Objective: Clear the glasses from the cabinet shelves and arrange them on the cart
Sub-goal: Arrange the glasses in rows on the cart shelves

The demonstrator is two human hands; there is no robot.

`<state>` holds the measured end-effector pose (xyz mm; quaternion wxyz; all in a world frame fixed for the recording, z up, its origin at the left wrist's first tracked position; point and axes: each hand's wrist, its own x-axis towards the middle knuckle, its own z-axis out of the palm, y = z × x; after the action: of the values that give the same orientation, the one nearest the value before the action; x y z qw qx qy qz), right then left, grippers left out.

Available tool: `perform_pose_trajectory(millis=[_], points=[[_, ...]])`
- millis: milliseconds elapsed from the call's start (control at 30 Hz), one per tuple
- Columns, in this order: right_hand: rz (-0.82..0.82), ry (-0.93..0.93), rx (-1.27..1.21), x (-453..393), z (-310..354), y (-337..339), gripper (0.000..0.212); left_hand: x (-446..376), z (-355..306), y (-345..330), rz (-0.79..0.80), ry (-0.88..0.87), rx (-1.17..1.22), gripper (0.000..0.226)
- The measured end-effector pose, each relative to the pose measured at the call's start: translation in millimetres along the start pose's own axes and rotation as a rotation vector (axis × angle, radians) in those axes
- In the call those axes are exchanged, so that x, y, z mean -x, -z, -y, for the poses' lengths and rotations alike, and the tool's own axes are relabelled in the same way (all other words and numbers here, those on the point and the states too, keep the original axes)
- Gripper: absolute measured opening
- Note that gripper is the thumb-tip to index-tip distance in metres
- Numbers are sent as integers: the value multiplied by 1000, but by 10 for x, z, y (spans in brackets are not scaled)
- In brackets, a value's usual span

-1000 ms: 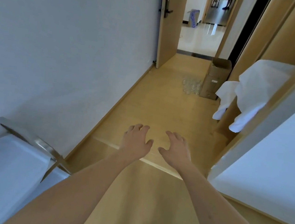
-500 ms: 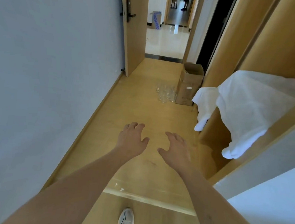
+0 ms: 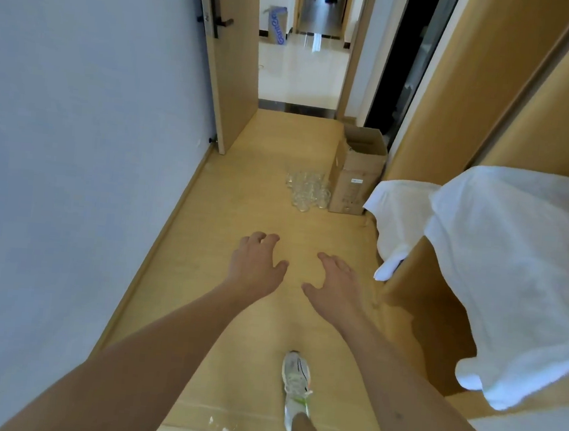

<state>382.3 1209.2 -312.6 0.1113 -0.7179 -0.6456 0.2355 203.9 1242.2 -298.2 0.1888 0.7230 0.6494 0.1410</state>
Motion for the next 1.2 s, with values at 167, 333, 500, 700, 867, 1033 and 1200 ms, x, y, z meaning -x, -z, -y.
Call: perform_pose_trajectory(millis=[167, 333, 500, 700, 867, 1033, 1200], points=[[-21, -7, -46, -1210, -97, 152, 74, -1238, -38, -96, -16, -2, -19, 62], [-6, -53, -86, -2410, -245, 473, 73, -2436, -232, -107, 25, 26, -36, 62], [13, -56, -87, -3458, -266, 757, 73, -3395, -285, -88, 30, 59, -55, 62], [55, -90, -106, -4472, -224, 769, 74, -4460, -174, -196, 85, 85, -36, 62], [59, -160, -138, -5475, -177, 678, 75, -5548, 48, -322, 126, 34, -42, 62], [99, -233, -122, -6522, 20, 673, 76, -6724, 358, -317, 165, 36, -26, 62], [61, -301, -131, -7519, 163, 844, 75, -7734, 577, -301, 230, 20, -23, 61]])
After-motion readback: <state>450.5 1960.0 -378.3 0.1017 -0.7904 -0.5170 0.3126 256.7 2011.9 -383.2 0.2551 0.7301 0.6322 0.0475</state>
